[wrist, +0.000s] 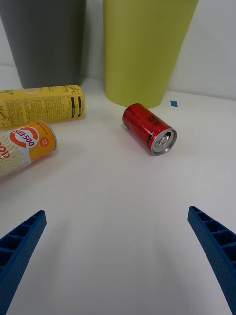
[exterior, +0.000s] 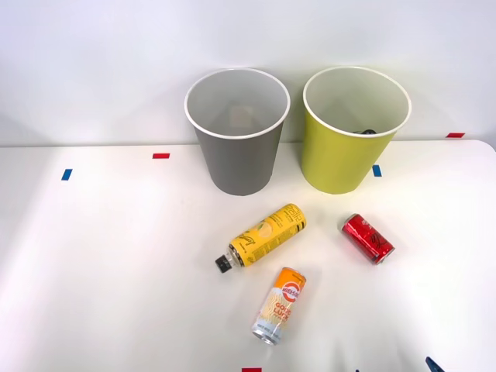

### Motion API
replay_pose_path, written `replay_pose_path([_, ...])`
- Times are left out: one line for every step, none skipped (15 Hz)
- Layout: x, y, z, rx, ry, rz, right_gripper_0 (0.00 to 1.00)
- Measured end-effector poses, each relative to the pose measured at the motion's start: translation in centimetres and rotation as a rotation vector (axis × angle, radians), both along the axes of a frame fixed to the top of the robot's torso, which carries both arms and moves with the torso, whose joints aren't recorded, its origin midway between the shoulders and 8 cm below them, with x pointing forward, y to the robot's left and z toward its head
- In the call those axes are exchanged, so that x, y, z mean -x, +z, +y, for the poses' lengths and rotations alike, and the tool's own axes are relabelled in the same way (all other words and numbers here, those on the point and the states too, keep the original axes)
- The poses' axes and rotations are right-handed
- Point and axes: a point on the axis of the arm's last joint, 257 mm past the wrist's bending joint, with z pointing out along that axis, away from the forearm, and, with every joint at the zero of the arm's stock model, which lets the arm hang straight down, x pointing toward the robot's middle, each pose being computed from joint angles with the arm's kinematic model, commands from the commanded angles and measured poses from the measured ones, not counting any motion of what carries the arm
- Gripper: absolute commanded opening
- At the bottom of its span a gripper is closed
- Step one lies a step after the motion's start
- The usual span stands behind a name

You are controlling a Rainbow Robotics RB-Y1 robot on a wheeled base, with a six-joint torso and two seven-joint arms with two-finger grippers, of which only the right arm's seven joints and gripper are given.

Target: Put cans in the gray bin, plastic bottles in the light green bin

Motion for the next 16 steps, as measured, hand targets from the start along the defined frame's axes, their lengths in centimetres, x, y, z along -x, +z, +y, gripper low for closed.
replay_pose_path([0.00, 0.00, 0.00, 0.000, 0.000, 0.000, 1.00])
replay_pose_path([0.00, 0.00, 0.00, 0.000, 0.000, 0.000, 1.00])
replay_pose_path([0.00, 0.00, 0.00, 0.000, 0.000, 0.000, 1.00])
replay_pose_path([0.00, 0.00, 0.00, 0.000, 0.000, 0.000, 1.00])
replay_pose_path([0.00, 0.00, 0.00, 0.000, 0.000, 0.000, 1.00])
replay_pose_path([0.00, 0.00, 0.00, 0.000, 0.000, 0.000, 1.00])
replay_pose_path([0.00, 0.00, 0.00, 0.000, 0.000, 0.000, 1.00])
replay_pose_path([0.00, 0.00, 0.00, 0.000, 0.000, 0.000, 1.00])
replay_pose_path([0.00, 0.00, 0.00, 0.000, 0.000, 0.000, 1.00])
replay_pose_path([0.00, 0.00, 0.00, 0.000, 0.000, 0.000, 1.00])
replay_pose_path([0.00, 0.00, 0.00, 0.000, 0.000, 0.000, 1.00])
replay_pose_path([0.00, 0.00, 0.00, 0.000, 0.000, 0.000, 1.00])
replay_pose_path([0.00, 0.00, 0.00, 0.000, 0.000, 0.000, 1.00])
replay_pose_path([0.00, 0.00, 0.00, 0.000, 0.000, 0.000, 1.00])
replay_pose_path([0.00, 0.00, 0.00, 0.000, 0.000, 0.000, 1.00])
replay_pose_path([0.00, 0.00, 0.00, 0.000, 0.000, 0.000, 1.00])
